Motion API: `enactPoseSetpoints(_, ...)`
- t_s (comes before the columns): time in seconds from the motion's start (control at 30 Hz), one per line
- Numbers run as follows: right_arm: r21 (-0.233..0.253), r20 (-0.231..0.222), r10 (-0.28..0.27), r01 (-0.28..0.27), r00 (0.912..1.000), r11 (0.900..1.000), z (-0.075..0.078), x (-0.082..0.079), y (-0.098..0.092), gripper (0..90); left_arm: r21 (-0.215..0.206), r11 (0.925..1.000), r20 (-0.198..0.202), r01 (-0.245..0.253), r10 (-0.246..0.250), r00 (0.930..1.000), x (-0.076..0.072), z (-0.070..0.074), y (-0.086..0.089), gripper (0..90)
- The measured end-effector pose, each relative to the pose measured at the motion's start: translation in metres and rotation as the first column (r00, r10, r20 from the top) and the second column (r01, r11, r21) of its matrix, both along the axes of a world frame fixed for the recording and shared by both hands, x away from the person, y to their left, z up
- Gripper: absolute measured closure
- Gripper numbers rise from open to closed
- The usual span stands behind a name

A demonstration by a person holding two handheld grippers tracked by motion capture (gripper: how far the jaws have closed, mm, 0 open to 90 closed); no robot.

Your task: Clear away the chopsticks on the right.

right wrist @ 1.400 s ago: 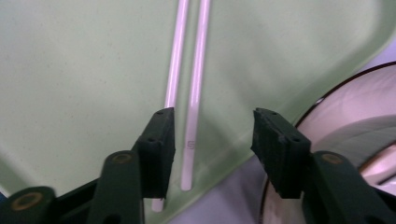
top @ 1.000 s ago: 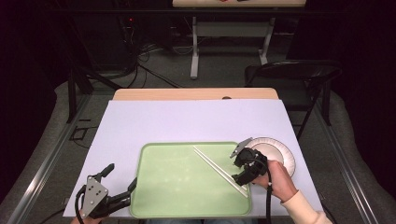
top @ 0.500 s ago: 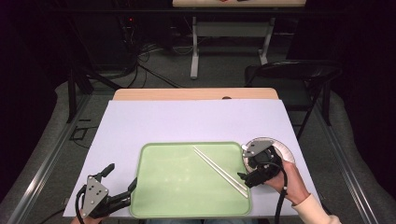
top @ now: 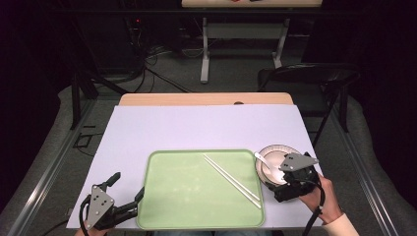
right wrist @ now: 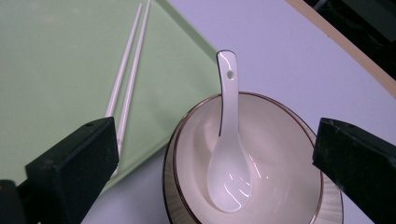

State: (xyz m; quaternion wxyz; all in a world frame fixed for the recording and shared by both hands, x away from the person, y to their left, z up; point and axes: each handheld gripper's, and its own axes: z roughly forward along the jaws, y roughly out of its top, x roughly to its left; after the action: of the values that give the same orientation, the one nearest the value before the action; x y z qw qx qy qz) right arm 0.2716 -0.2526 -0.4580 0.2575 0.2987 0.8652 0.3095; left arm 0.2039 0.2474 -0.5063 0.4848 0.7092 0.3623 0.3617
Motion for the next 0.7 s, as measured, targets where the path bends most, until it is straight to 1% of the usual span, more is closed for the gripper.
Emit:
enactPoseSetpoints(0.03, 0.004, 0.001, -0.004, 0.004, 1.0000, 1.000, -0.001, -0.001, -0.003, 0.0, 0.000, 1.0000, 0.000, 0.000, 0.000, 1.0000, 0.000, 0.000, 0.000, 15.5)
enactPoseSetpoints(0.1, 0.014, 0.028, -0.017, 0.016, 0.9995, 1.000, -0.004, -0.006, -0.008, 0.0, 0.001, 1.0000, 0.000, 0.000, 0.000, 1.0000, 0.000, 0.000, 0.000, 15.5)
enactPoseSetpoints(0.17, 0.023, 0.032, -0.023, 0.023, 0.9992, 0.999, -0.007, -0.010, -0.014, 0.0, 0.000, 1.0000, -0.001, -0.001, 0.001, 1.0000, 0.000, 0.000, 0.000, 15.5)
enactPoseSetpoints(0.2, 0.033, 0.050, -0.034, 0.032, 0.9982, 0.999, -0.010, -0.013, -0.018, 0.0, 0.000, 1.0000, -0.002, -0.001, 0.001, 1.0000, 0.000, 0.000, 0.000, 15.5)
enactPoseSetpoints(0.23, 0.041, 0.048, -0.032, 0.031, 0.9983, 0.999, -0.012, -0.015, -0.021, 0.0, 0.000, 1.0000, -0.002, 0.000, 0.000, 1.0000, 0.000, 0.000, 0.000, 15.5)
enactPoseSetpoints(0.3, 0.049, 0.066, -0.044, 0.041, 0.9969, 0.998, -0.017, -0.019, -0.026, 0.0, 0.001, 1.0000, -0.002, -0.001, 0.001, 1.0000, 0.000, 0.000, 0.000, 15.5)
enactPoseSetpoints(0.33, 0.057, 0.062, -0.046, 0.043, 0.9970, 0.997, -0.019, -0.022, -0.029, 0.0, 0.001, 1.0000, -0.003, -0.001, 0.001, 1.0000, 0.000, 0.000, 0.000, 15.5)
enactPoseSetpoints(0.37, 0.061, 0.075, -0.053, 0.049, 0.9958, 0.997, -0.021, -0.024, -0.032, 0.0, 0.001, 1.0000, -0.003, -0.001, 0.001, 1.0000, 0.000, 0.000, 0.000, 15.5)
enactPoseSetpoints(0.43, 0.076, 0.076, -0.057, 0.052, 0.9954, 0.996, -0.025, -0.029, -0.038, 0.0, -0.002, 1.0000, -0.003, 0.000, 0.000, 1.0000, 0.001, 0.000, 0.000, 15.5)
enactPoseSetpoints(0.47, 0.087, 0.088, -0.068, 0.061, 0.9938, 0.994, -0.027, -0.032, -0.041, 0.0, -0.002, 1.0000, -0.003, 0.000, 0.000, 1.0000, 0.001, 0.000, 0.000, 15.5)
enactPoseSetpoints(0.5, 0.092, 0.086, -0.072, 0.064, 0.9937, 0.994, -0.028, -0.034, -0.043, 0.0, -0.002, 1.0000, -0.003, 0.000, 0.000, 1.0000, 0.001, 0.000, 0.000, 15.5)
enactPoseSetpoints(0.53, 0.099, 0.096, -0.083, 0.073, 0.9920, 0.992, -0.030, -0.037, -0.047, 0.0, -0.002, 1.0000, -0.003, 0.000, 0.000, 1.0000, 0.001, 0.000, 0.000, 15.5)
enactPoseSetpoints(0.57, 0.108, 0.098, -0.093, 0.082, 0.9908, 0.991, -0.031, -0.039, -0.049, 0.0, -0.002, 1.0000, -0.003, 0.000, 0.000, 1.0000, 0.001, 0.000, 0.000, 15.5)
enactPoseSetpoints(0.6, 0.120, 0.090, -0.094, 0.083, 0.9915, 0.989, -0.032, -0.041, -0.051, 0.0, -0.002, 1.0000, -0.003, 0.001, -0.001, 1.0000, 0.001, 0.000, 0.000, 15.5)
enactPoseSetpoints(0.67, 0.127, 0.101, -0.111, 0.098, 0.9886, 0.987, -0.034, -0.046, -0.055, 0.0, -0.003, 1.0000, -0.002, 0.000, 0.000, 1.0000, 0.001, 0.000, 0.000, 15.5)
enactPoseSetpoints(0.7, 0.127, 0.101, -0.111, 0.098, 0.9886, 0.987, -0.034, -0.046, -0.055, 0.0, -0.003, 1.0000, -0.002, 0.000, 0.000, 1.0000, 0.001, 0.000, 0.000, 15.5)
